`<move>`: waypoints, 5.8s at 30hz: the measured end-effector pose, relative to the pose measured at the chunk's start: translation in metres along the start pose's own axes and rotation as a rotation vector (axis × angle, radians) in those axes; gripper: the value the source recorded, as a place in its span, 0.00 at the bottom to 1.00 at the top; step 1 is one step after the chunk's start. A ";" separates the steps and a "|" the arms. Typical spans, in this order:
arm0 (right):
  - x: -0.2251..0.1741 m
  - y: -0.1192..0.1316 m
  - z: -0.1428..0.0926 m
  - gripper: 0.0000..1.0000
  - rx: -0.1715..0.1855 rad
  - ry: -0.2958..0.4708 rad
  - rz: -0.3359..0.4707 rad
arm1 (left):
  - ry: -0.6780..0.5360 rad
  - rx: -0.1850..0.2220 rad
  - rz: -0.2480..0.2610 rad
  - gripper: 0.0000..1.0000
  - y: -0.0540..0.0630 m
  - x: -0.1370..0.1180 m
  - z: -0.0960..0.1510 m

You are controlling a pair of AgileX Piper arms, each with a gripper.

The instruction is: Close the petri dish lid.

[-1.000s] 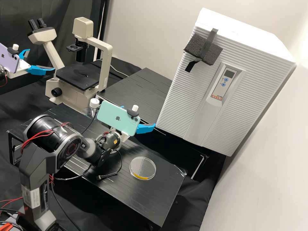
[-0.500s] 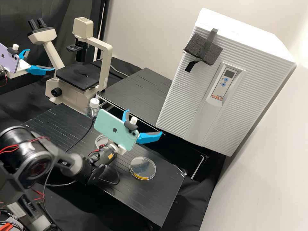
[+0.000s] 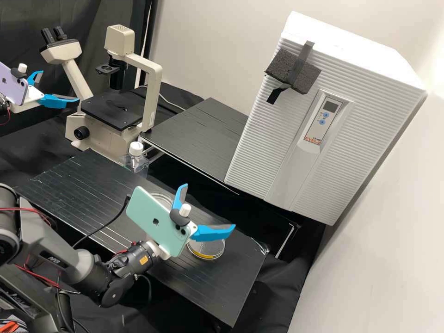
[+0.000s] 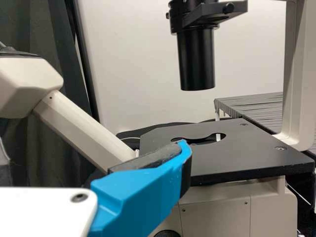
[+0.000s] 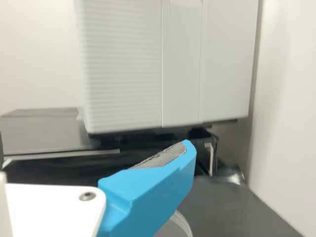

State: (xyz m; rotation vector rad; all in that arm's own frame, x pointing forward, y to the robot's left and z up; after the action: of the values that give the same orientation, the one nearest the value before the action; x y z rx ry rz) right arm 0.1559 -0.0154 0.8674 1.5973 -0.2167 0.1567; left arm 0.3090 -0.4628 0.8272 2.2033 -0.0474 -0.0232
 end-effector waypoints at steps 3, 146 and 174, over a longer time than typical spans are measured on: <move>-0.004 -0.003 0.003 1.00 -0.009 -0.014 -0.020 | 0.000 0.000 0.000 1.00 0.000 0.000 0.000; 0.001 -0.009 0.017 1.00 -0.054 -0.075 -0.024 | 0.000 0.000 0.000 1.00 0.000 0.000 0.000; -0.007 -0.009 0.028 1.00 -0.083 -0.079 -0.135 | 0.000 0.000 0.000 1.00 0.000 0.000 0.000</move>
State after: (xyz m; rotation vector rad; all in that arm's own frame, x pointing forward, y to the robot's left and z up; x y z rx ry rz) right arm 0.1505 -0.0430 0.8557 1.5311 -0.1737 -0.0201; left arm 0.3090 -0.4628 0.8272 2.2033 -0.0474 -0.0232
